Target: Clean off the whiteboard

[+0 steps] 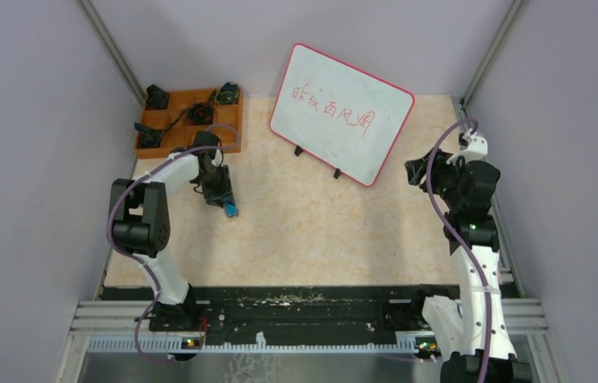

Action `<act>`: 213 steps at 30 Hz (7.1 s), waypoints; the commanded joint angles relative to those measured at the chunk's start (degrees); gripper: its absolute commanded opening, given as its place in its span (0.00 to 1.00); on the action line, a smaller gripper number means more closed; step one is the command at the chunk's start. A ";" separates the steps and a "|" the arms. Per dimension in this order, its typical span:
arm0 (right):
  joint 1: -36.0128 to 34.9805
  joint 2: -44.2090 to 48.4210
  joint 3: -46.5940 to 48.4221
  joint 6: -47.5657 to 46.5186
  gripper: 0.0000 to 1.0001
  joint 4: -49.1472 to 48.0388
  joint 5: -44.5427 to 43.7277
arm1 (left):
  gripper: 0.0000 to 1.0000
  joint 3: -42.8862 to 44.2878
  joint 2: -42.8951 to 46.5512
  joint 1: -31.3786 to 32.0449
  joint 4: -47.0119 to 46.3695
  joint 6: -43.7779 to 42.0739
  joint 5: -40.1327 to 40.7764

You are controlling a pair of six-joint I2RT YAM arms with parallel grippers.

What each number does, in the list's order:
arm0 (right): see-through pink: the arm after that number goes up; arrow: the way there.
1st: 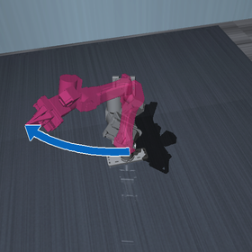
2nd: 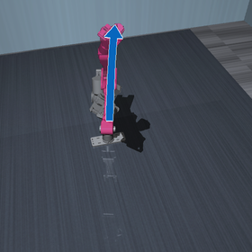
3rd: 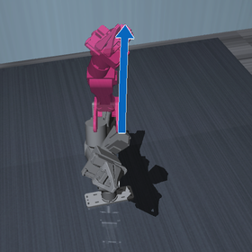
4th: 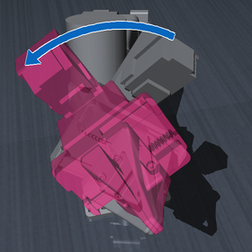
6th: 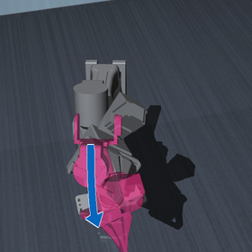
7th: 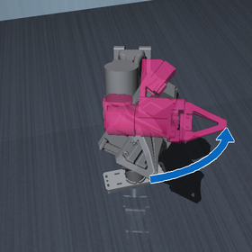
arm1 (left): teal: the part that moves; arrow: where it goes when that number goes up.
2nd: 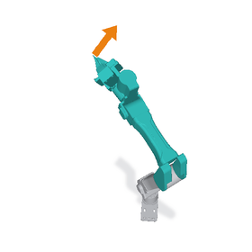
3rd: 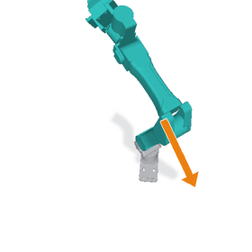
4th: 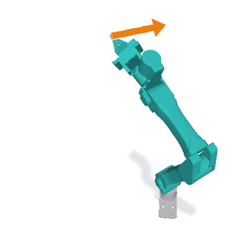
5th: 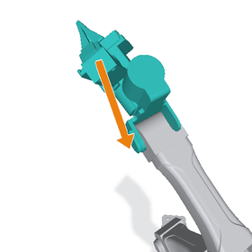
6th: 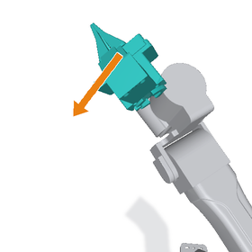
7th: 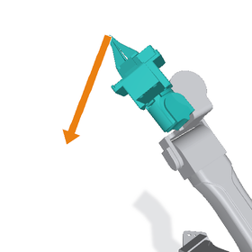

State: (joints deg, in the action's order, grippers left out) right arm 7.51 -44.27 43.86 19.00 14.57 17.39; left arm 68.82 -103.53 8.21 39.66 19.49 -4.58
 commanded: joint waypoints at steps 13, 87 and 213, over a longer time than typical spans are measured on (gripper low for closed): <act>-0.39 0.30 0.08 -0.98 0.58 -2.97 -0.23 | 0.27 2.36 -2.29 -0.30 1.35 -0.68 -1.45; 5.01 -57.22 53.60 -3.80 0.45 -0.41 31.39 | 0.00 51.32 -23.44 5.76 -27.91 -18.83 -28.32; 3.85 -66.26 62.96 -29.79 0.00 21.54 47.90 | 0.00 67.82 -41.95 11.49 -39.50 -28.82 -31.82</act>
State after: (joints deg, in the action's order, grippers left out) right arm 13.80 -112.88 107.98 -7.75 34.35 64.03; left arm 135.28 -144.99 17.37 -1.02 -10.31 -35.14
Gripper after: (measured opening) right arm 0.033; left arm 0.247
